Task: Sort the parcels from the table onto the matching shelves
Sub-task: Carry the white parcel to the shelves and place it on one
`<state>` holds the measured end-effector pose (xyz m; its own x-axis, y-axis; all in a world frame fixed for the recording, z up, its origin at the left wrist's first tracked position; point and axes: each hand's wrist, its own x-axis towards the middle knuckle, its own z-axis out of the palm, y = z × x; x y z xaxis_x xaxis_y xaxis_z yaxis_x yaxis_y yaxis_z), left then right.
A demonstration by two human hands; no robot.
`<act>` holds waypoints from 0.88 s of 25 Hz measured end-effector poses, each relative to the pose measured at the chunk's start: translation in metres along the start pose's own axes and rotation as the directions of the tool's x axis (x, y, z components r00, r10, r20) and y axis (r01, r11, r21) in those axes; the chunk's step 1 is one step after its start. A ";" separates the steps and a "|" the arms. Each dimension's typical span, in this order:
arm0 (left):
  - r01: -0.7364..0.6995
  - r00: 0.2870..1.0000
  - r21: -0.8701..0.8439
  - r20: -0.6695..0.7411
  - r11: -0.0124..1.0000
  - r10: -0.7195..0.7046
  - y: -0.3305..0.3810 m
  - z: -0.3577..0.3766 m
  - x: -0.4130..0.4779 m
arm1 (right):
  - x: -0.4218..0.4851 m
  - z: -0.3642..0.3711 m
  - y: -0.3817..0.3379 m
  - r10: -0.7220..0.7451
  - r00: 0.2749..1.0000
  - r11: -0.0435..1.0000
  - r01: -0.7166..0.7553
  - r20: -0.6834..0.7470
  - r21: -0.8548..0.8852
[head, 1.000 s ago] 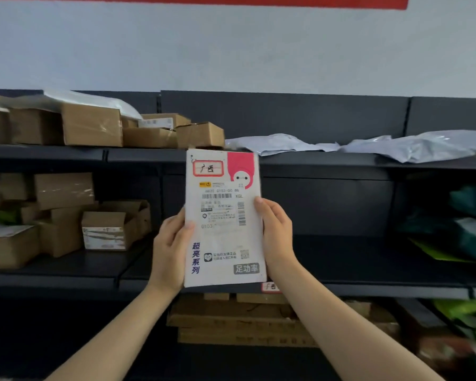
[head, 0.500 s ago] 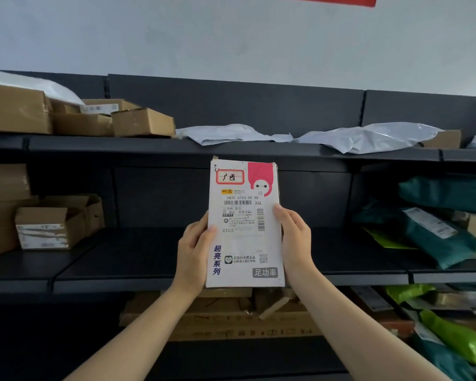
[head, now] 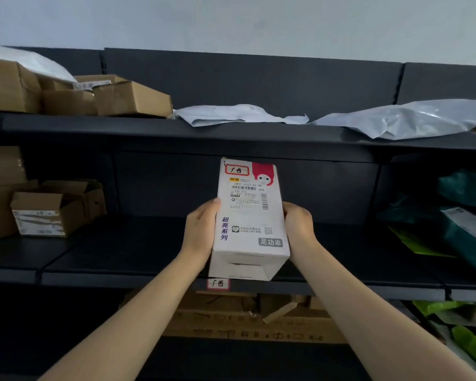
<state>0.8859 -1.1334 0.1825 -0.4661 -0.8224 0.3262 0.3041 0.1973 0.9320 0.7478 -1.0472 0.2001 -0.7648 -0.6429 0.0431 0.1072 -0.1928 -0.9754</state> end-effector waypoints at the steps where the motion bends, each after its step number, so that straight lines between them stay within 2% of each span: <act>1: 0.039 0.999 -0.003 -0.024 0.999 -0.039 0.002 -0.003 0.010 | 0.007 0.008 -0.002 0.010 1.000 1.000 -0.010 0.000 -0.007; 5: 0.176 0.983 0.035 -0.057 0.984 -0.173 -0.005 -0.020 0.052 | 0.039 0.035 -0.002 0.084 0.996 0.995 -0.086 -0.040 -0.044; 13: 0.289 0.957 0.020 -0.042 0.957 -0.288 -0.035 -0.042 0.107 | 0.088 0.065 0.026 0.194 0.976 0.981 -0.195 -0.098 -0.006; 19: 0.338 0.940 0.031 -0.057 0.941 -0.336 -0.054 -0.036 0.122 | 0.112 0.065 0.041 0.193 0.981 0.977 -0.189 -0.034 0.098; 22: 0.362 0.931 0.066 -0.079 0.930 -0.357 -0.061 -0.032 0.127 | 0.120 0.062 0.044 0.264 0.964 0.964 -0.264 -0.007 -0.013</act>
<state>0.8349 -1.2669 0.1616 -0.4766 -0.8782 -0.0415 0.0593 -0.0792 0.9951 0.7000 -1.1783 0.1757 -0.7139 -0.6656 -0.2178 0.2971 -0.0062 -0.9548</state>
